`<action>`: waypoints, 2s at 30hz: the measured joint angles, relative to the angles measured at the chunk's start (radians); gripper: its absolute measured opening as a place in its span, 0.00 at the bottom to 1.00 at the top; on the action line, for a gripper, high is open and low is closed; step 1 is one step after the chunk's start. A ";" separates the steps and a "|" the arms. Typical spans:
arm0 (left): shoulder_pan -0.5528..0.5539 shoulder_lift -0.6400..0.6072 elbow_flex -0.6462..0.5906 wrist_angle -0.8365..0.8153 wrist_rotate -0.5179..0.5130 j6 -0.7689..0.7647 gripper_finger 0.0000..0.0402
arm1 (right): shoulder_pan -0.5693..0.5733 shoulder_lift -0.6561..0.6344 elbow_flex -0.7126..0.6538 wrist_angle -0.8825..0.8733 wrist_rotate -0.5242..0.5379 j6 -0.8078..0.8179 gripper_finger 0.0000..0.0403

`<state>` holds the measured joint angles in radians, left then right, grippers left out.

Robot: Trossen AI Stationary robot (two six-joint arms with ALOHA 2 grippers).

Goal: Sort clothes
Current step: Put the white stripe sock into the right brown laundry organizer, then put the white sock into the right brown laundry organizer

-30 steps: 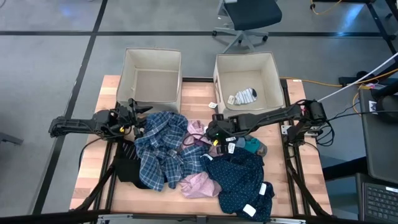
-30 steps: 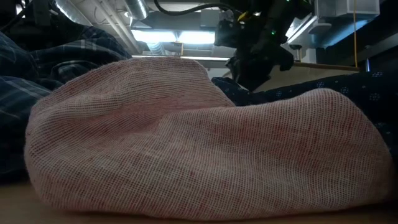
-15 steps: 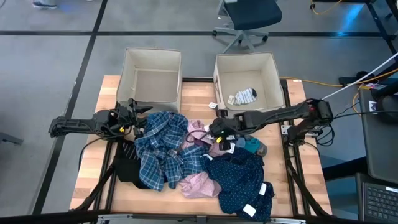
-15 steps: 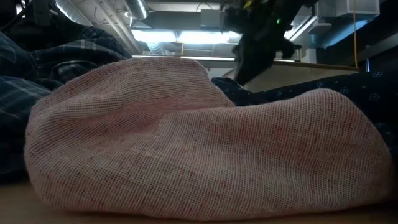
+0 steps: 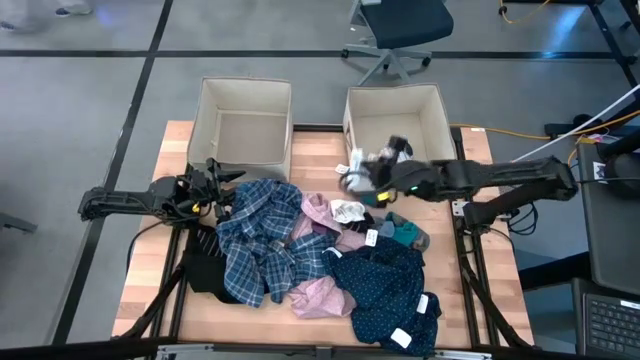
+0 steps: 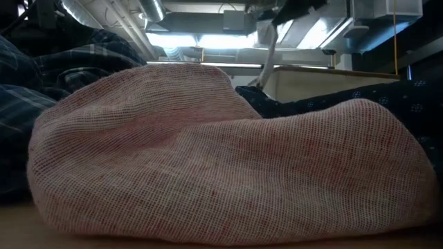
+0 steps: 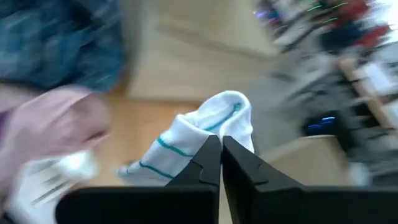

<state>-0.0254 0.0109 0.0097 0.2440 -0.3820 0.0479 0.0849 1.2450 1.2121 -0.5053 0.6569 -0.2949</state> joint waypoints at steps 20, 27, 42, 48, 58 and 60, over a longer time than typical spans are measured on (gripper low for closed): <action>0.000 0.000 0.000 -0.001 0.000 -0.019 0.43 | -0.284 -0.158 -0.040 -0.320 0.163 0.229 0.03; 0.000 0.000 0.000 0.000 0.000 -0.025 0.43 | -0.430 -0.143 -0.131 -0.306 -0.044 0.304 0.04; 0.000 0.000 0.000 -0.001 0.000 -0.023 0.43 | -0.532 -0.097 -0.145 -0.312 -0.223 0.403 0.12; 0.000 0.000 0.000 0.000 0.000 -0.026 0.43 | -0.531 -0.096 -0.123 -0.321 -0.258 0.396 0.36; 0.000 0.000 0.000 0.003 0.000 -0.026 0.43 | -0.389 -0.089 -0.036 -0.152 -0.676 0.347 0.56; 0.000 0.000 0.000 0.003 0.000 -0.025 0.43 | -0.327 -0.067 -0.035 -0.099 -0.677 0.313 0.56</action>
<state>-0.0254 0.0109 0.0099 0.2466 -0.3820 0.0225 -0.2421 1.1780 1.1767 -0.6044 -0.0196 0.0183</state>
